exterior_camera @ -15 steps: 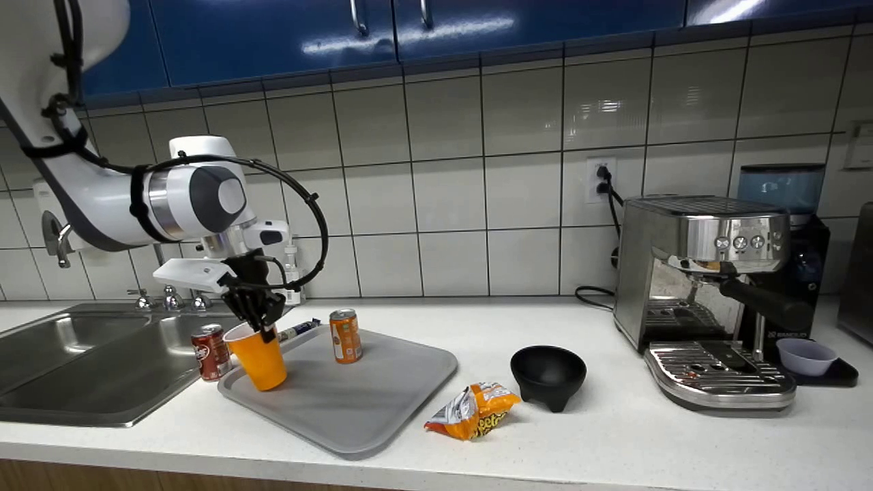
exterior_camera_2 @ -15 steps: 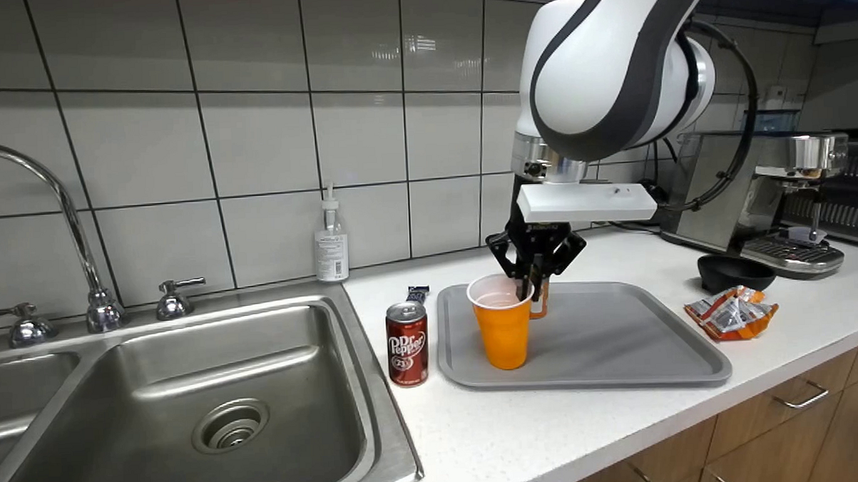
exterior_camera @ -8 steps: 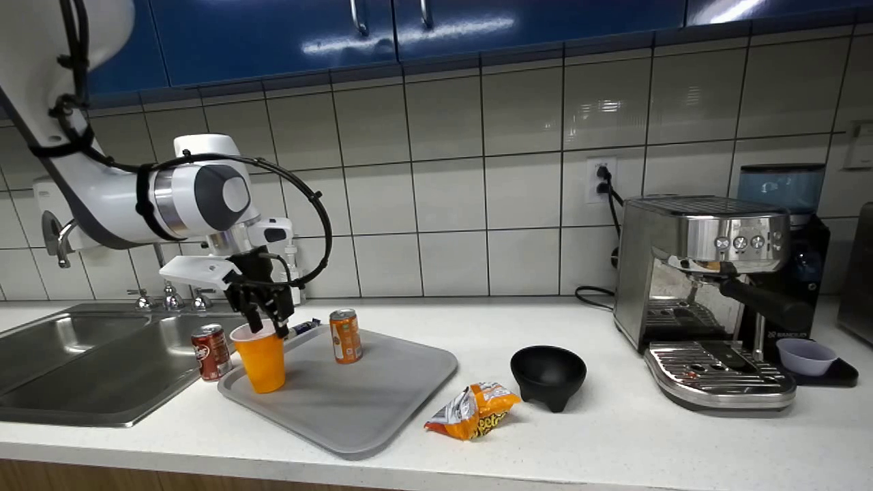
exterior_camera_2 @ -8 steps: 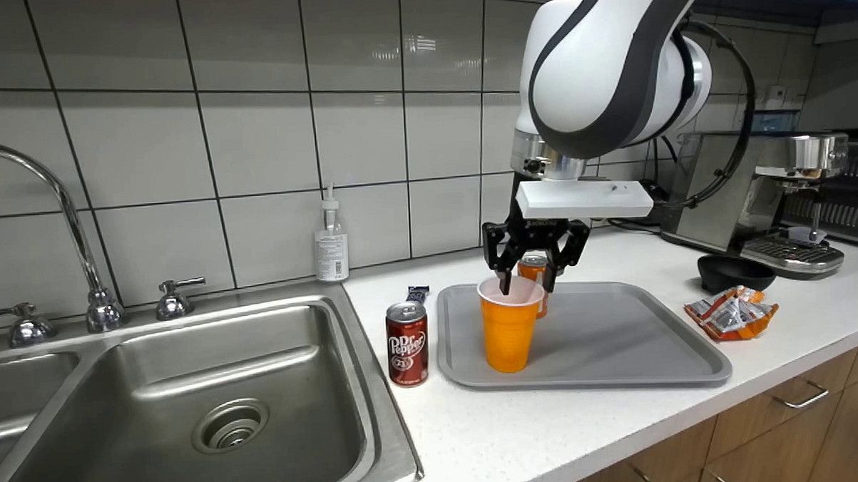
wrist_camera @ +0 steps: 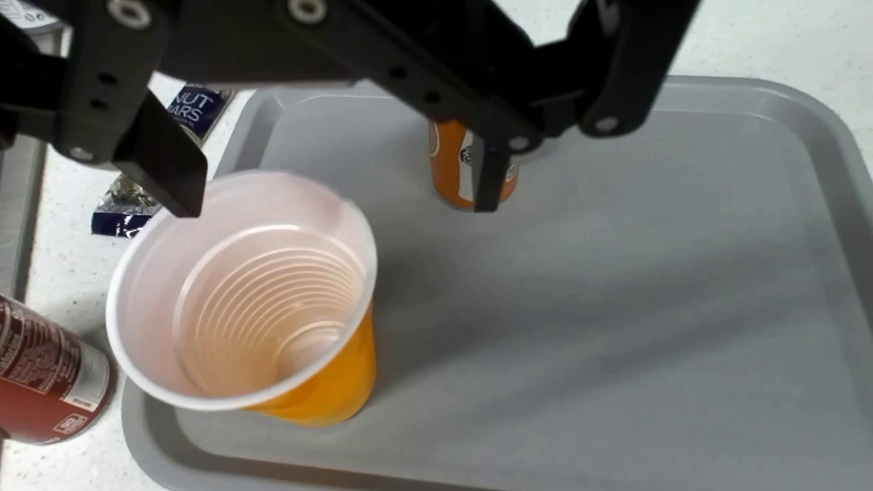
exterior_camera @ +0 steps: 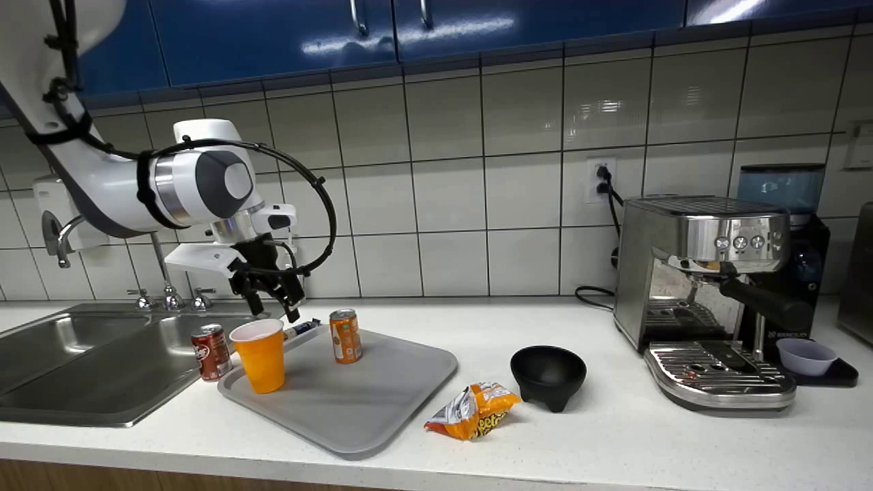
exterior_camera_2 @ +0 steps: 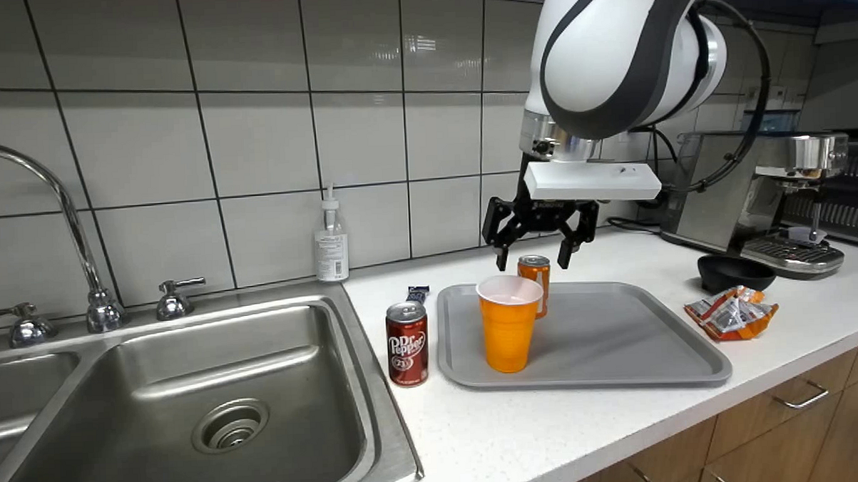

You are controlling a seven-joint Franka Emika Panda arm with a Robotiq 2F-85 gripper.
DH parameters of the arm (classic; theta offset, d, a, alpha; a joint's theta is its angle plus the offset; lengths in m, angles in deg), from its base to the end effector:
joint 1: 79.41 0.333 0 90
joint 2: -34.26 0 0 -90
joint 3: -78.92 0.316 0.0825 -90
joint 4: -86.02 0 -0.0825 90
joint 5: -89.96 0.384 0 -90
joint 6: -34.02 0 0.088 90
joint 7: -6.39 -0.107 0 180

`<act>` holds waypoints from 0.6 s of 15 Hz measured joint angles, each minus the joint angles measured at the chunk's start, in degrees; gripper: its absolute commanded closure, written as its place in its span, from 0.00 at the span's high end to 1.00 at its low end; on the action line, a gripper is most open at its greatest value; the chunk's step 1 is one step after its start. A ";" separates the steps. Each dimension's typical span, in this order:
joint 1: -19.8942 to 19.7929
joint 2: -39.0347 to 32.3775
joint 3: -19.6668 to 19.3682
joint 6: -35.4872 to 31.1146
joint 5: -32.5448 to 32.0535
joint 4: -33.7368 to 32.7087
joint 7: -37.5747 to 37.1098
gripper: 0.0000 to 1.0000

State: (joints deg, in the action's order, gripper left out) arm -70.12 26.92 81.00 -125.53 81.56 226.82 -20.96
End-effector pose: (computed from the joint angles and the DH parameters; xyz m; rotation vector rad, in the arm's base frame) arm 0.4908 0.1056 0.2656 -3.1070 0.2294 -0.3247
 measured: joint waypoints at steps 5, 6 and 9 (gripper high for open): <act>-0.24 4.30 -1.38 0.00 -1.93 2.97 -0.35 1.00; -0.51 5.24 -1.54 0.00 -2.56 3.75 -0.58 1.00; -1.86 8.04 -1.82 0.00 -4.05 6.30 -1.09 1.00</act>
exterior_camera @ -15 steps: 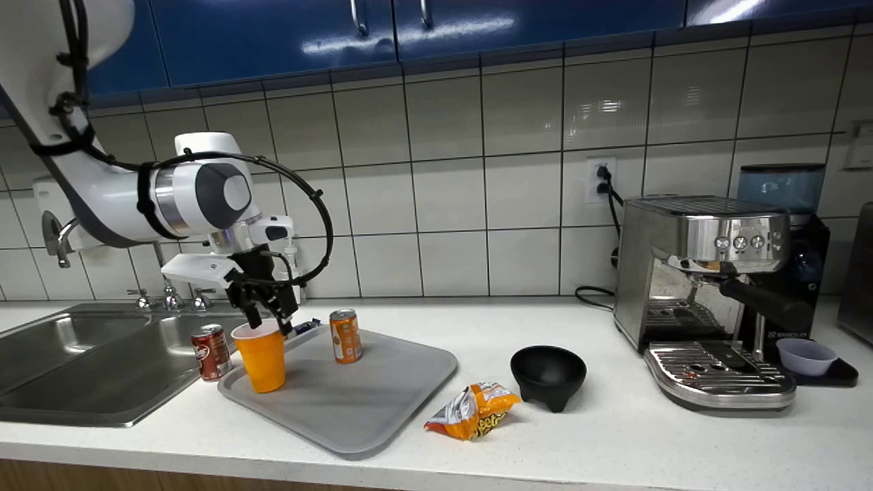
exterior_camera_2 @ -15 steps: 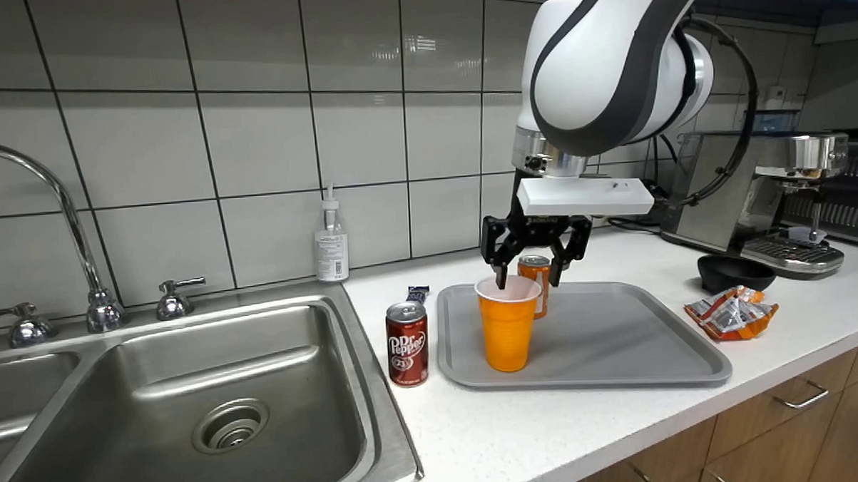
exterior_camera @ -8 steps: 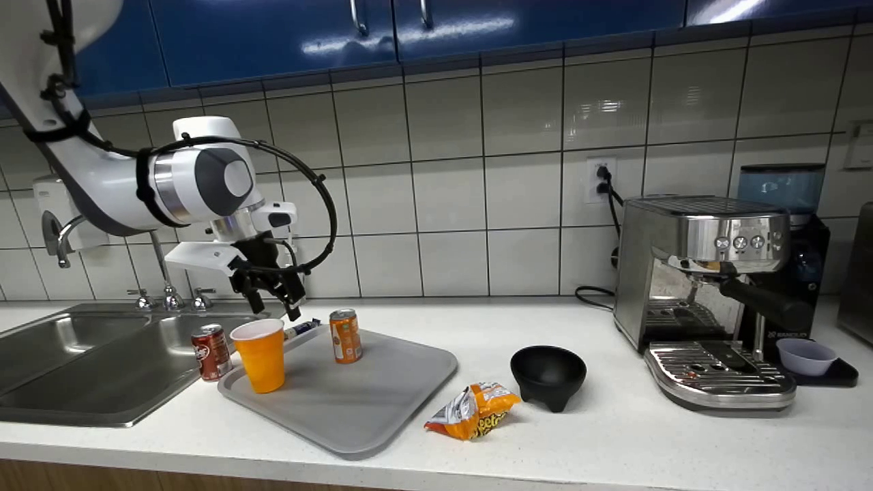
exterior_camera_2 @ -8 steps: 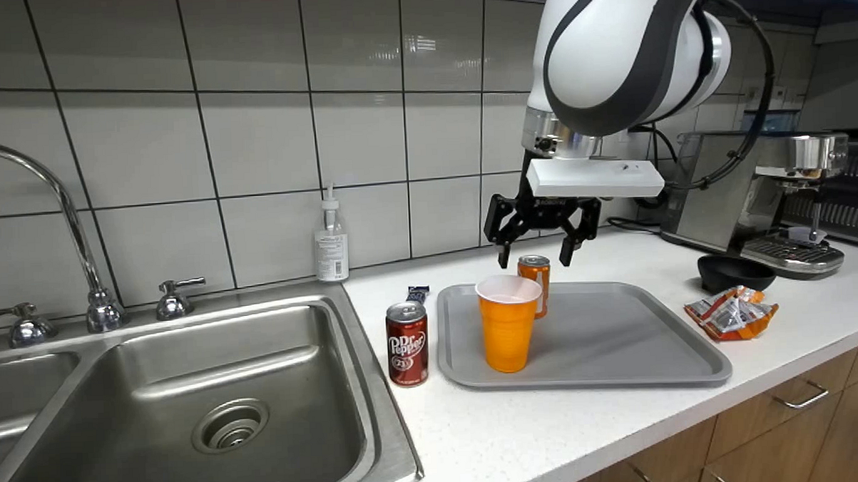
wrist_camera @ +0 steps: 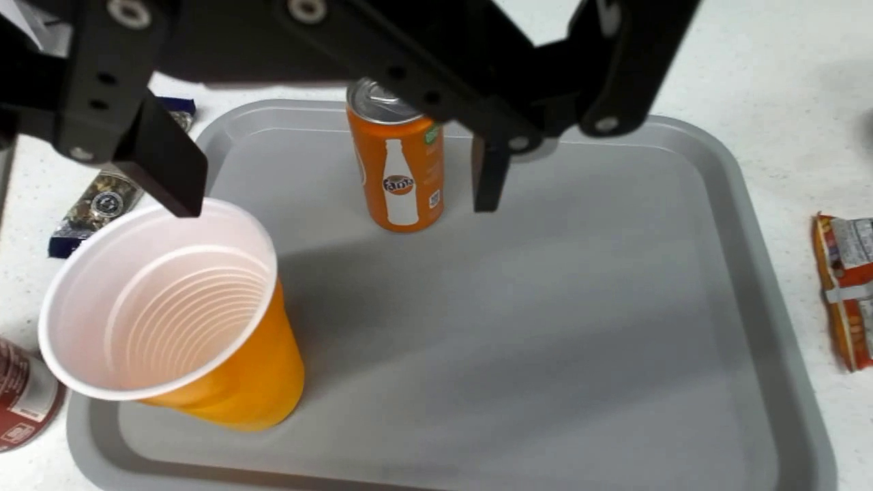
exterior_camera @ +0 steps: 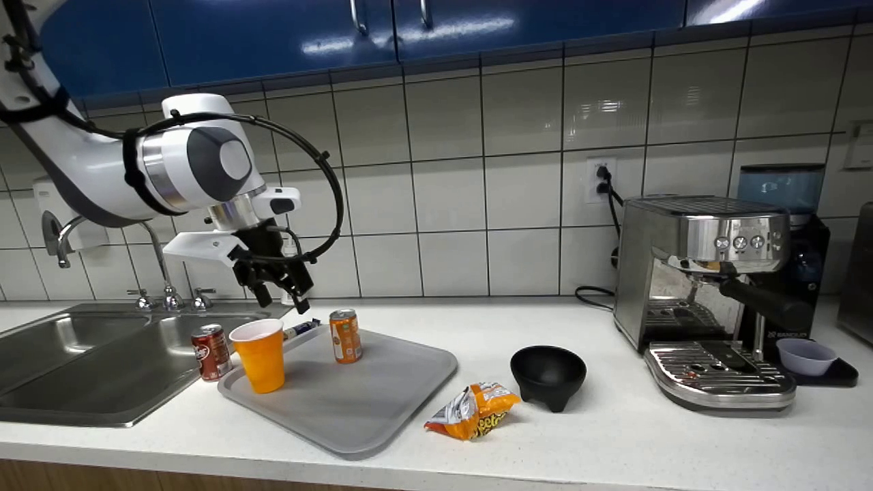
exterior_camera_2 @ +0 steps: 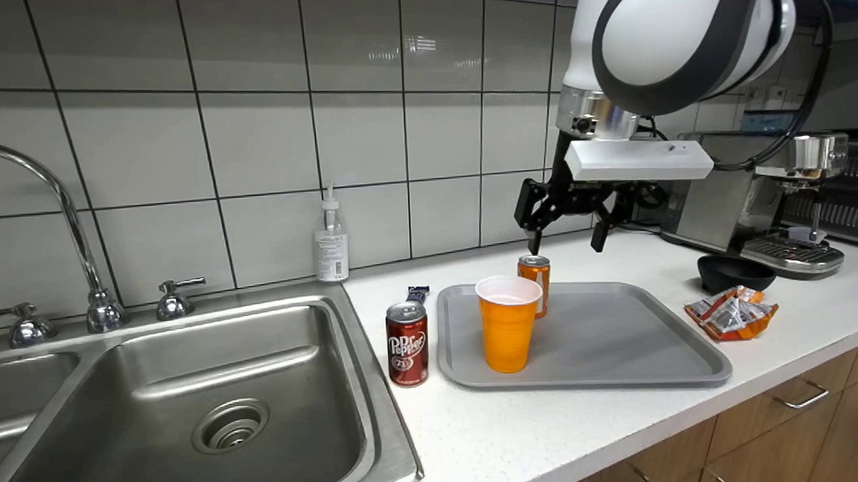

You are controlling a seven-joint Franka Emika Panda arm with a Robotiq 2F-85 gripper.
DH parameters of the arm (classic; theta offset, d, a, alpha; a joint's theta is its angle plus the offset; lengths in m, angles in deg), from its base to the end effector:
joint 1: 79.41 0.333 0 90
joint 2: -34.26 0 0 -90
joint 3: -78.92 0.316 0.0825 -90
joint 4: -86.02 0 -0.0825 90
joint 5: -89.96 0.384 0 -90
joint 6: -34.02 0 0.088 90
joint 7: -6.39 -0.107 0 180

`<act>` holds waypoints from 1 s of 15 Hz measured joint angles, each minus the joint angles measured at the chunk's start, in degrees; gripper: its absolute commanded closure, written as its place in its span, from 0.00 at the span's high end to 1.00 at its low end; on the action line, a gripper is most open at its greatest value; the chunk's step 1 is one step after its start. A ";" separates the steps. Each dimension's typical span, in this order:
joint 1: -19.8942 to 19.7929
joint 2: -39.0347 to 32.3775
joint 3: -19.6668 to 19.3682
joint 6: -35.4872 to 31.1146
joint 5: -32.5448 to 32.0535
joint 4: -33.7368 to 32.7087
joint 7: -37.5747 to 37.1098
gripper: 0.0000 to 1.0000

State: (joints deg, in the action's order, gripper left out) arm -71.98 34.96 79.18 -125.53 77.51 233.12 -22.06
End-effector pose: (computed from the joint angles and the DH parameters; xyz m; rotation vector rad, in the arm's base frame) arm 0.4635 0.0724 0.2910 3.0838 -0.2586 0.3852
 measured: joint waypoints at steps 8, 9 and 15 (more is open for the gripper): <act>-5.16 4.99 0.02 0.01 -1.06 5.27 -0.14 1.00; -5.83 5.36 0.02 0.01 -1.06 5.71 -0.13 1.00; -10.69 7.38 -0.28 0.01 -1.06 7.88 0.02 1.00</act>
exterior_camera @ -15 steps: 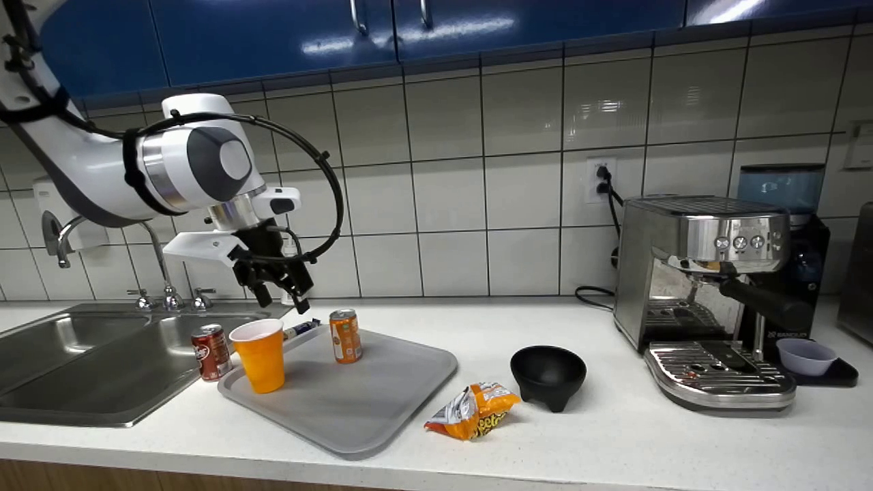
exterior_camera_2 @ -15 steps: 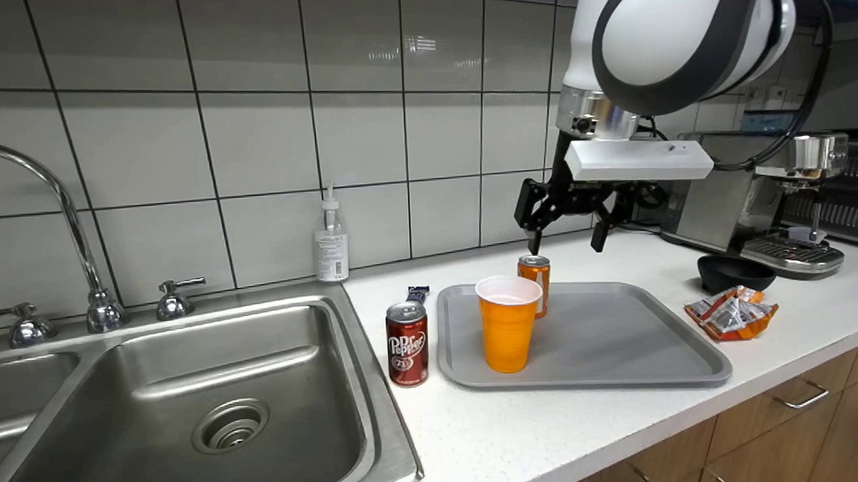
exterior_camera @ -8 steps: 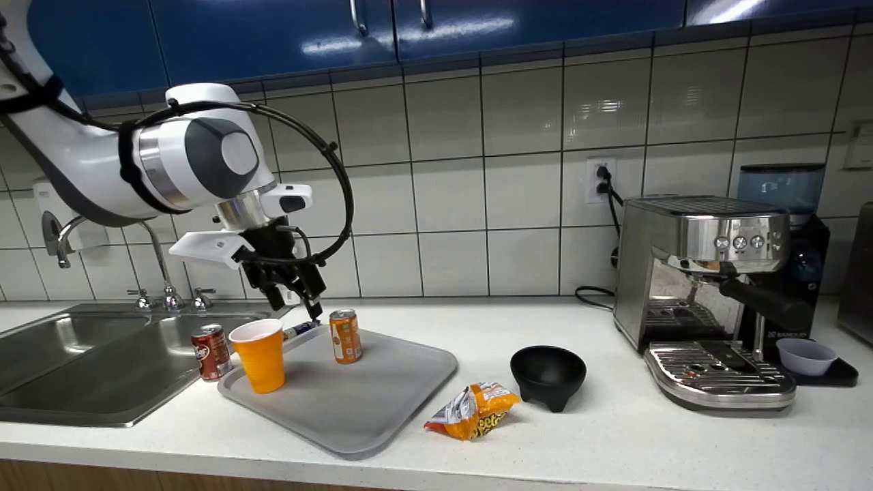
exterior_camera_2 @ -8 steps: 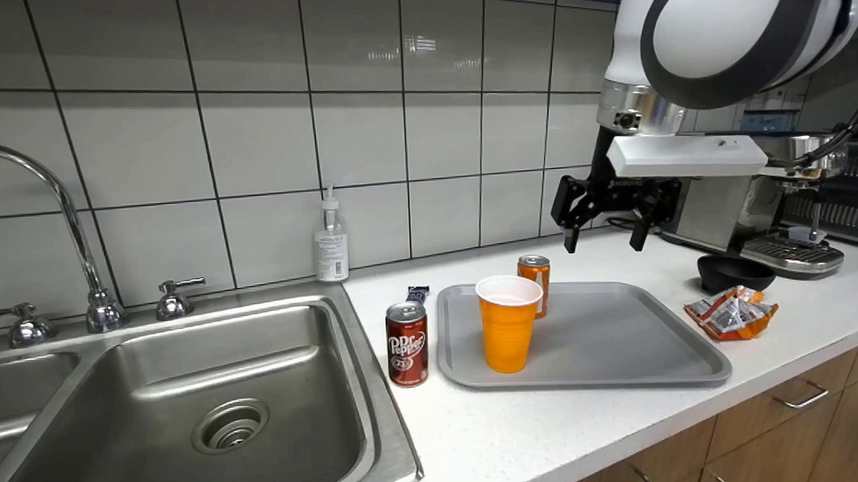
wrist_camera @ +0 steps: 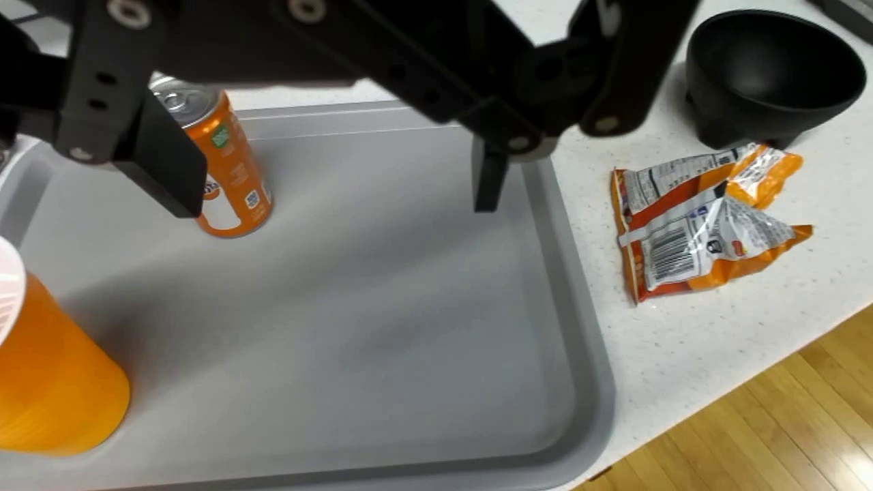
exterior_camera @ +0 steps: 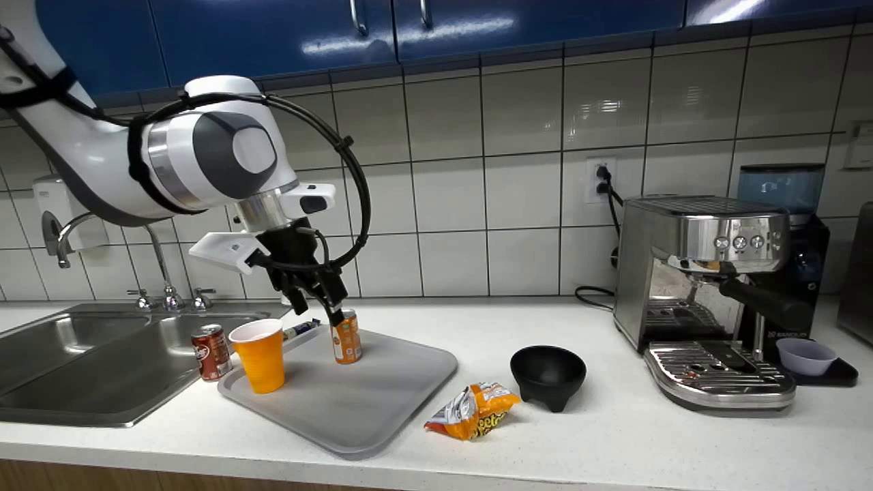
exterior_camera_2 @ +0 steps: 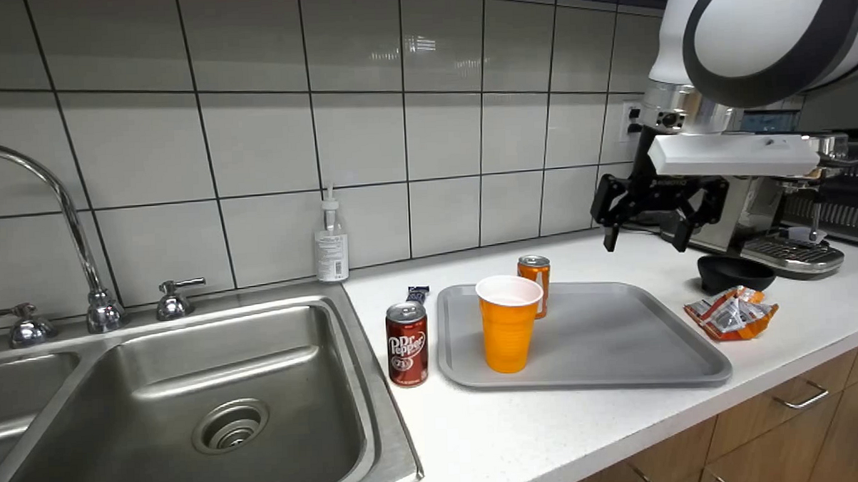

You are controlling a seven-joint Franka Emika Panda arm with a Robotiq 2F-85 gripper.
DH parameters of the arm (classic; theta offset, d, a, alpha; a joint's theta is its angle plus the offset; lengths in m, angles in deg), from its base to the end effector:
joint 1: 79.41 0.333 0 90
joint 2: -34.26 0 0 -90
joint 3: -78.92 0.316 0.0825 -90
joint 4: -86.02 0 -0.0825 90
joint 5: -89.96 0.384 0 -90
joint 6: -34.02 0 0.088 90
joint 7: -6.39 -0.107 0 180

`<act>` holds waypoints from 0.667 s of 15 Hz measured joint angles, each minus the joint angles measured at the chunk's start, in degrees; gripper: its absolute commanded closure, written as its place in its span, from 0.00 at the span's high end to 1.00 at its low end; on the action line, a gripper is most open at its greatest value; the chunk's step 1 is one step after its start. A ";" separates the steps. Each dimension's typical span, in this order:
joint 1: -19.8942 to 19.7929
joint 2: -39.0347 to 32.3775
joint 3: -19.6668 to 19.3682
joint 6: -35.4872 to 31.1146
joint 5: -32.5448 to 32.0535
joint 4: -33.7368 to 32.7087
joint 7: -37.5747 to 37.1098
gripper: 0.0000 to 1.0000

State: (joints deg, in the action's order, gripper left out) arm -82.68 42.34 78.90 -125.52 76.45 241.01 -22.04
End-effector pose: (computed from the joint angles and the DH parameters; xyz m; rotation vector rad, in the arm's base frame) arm 0.4242 -0.0138 0.2949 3.0195 -0.5209 0.3647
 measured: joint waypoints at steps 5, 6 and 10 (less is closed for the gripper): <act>-3.95 1.22 -0.92 0.00 0.00 1.13 0.05 1.00; -4.70 1.26 -1.08 0.00 0.00 1.16 0.06 1.00; -7.63 1.24 -1.75 0.00 -0.33 1.16 0.06 1.00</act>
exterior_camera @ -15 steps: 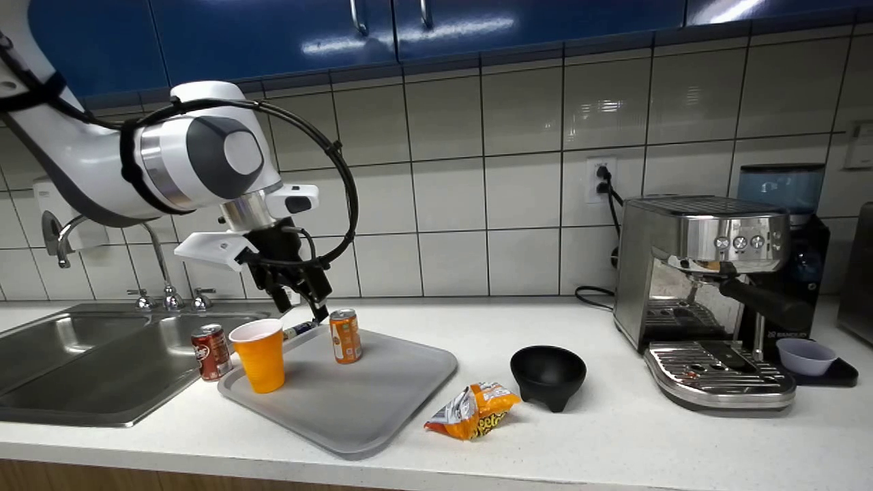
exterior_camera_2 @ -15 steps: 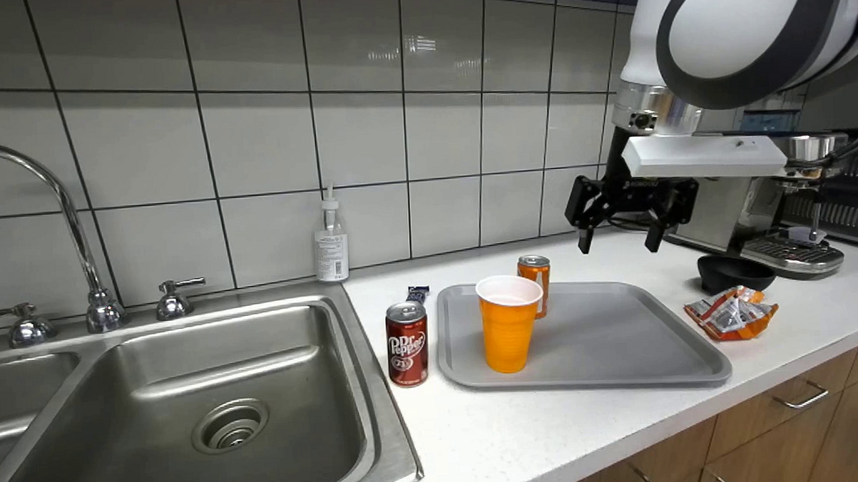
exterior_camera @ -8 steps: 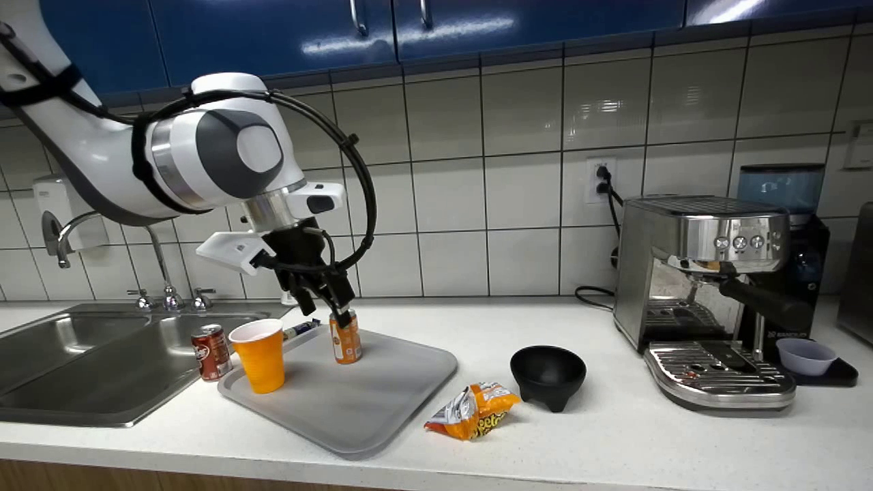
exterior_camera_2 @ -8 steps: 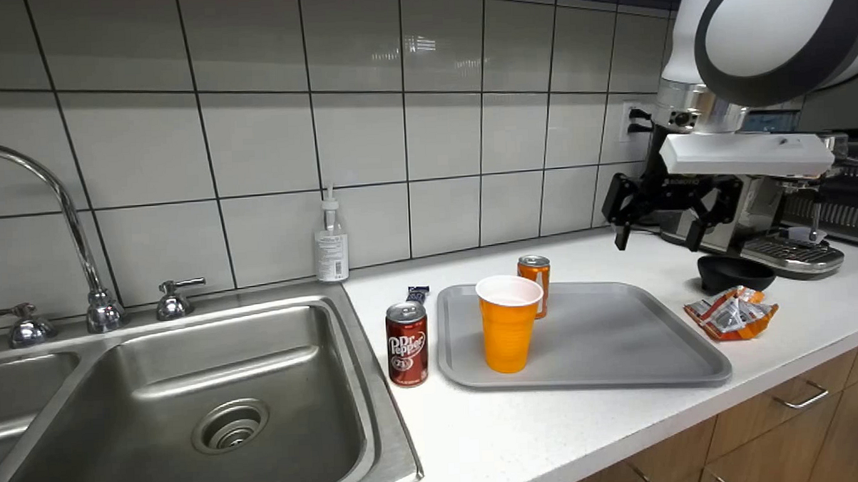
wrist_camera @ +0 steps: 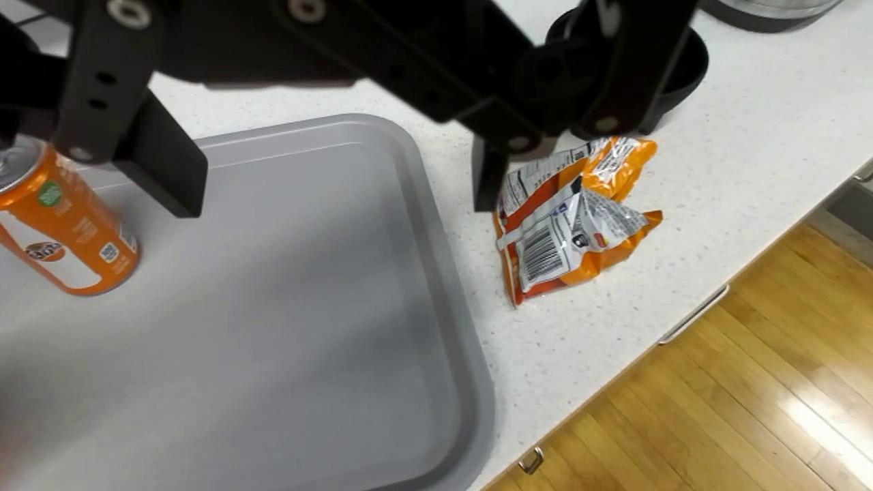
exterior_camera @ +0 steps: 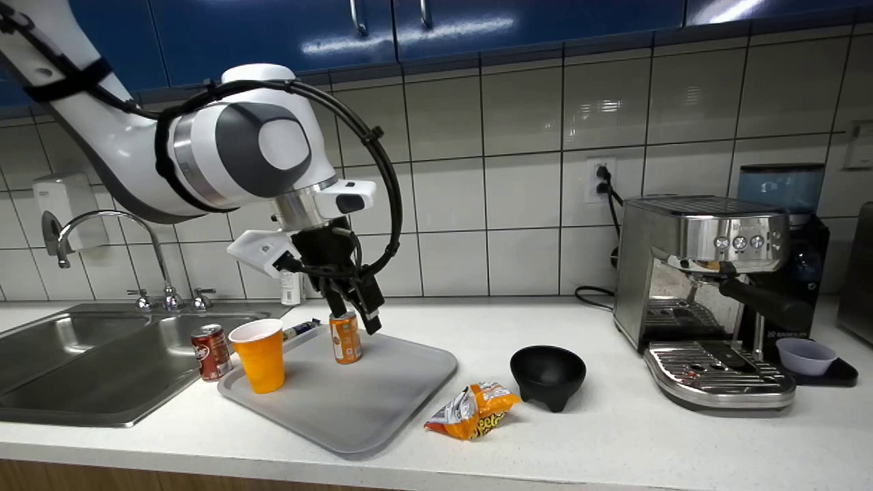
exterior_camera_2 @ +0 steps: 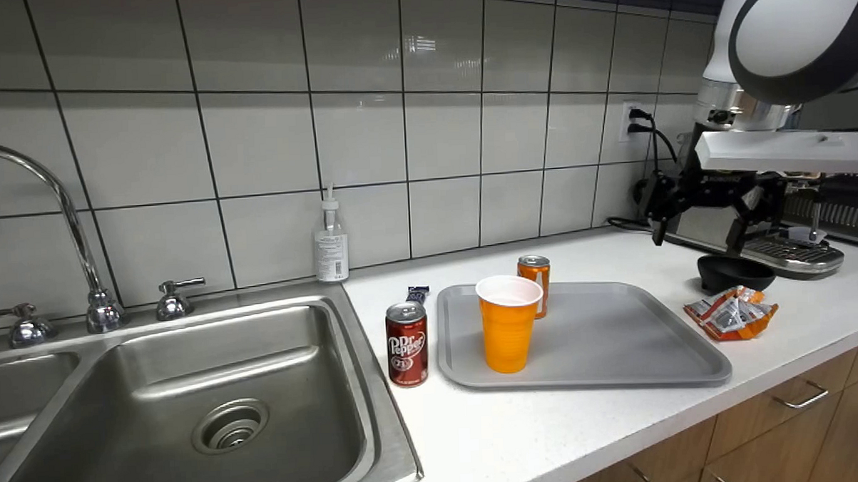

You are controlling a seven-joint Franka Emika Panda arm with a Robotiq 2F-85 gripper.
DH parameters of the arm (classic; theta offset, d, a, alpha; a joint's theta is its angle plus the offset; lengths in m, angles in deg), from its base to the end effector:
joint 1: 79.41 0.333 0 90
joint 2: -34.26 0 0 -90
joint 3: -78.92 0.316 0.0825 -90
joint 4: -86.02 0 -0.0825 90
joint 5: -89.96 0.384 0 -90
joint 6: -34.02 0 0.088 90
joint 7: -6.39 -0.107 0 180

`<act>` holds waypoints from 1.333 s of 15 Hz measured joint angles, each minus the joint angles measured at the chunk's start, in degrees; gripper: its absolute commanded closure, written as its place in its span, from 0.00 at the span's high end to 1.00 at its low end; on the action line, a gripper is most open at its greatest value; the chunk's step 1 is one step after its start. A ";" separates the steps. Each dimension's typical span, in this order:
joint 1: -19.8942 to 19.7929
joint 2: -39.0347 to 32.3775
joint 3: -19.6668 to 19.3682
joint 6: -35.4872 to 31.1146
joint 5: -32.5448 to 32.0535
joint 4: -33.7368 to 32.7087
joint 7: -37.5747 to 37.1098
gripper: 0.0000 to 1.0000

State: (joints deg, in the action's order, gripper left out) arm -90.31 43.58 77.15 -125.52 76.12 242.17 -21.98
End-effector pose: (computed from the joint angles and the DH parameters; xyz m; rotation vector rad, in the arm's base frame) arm 0.4099 -0.0808 0.2962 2.9536 -0.7531 0.3568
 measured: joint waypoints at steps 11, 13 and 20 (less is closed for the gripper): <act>-4.09 -5.28 -3.42 -0.04 -4.73 -3.39 0.04 1.00; -4.10 -7.71 -4.56 -0.05 -5.69 -5.09 0.04 1.00; -2.16 -16.70 -9.40 -0.72 -6.34 -11.82 0.04 1.00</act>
State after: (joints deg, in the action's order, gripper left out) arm -92.47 26.88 67.76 -126.24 69.78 230.34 -21.94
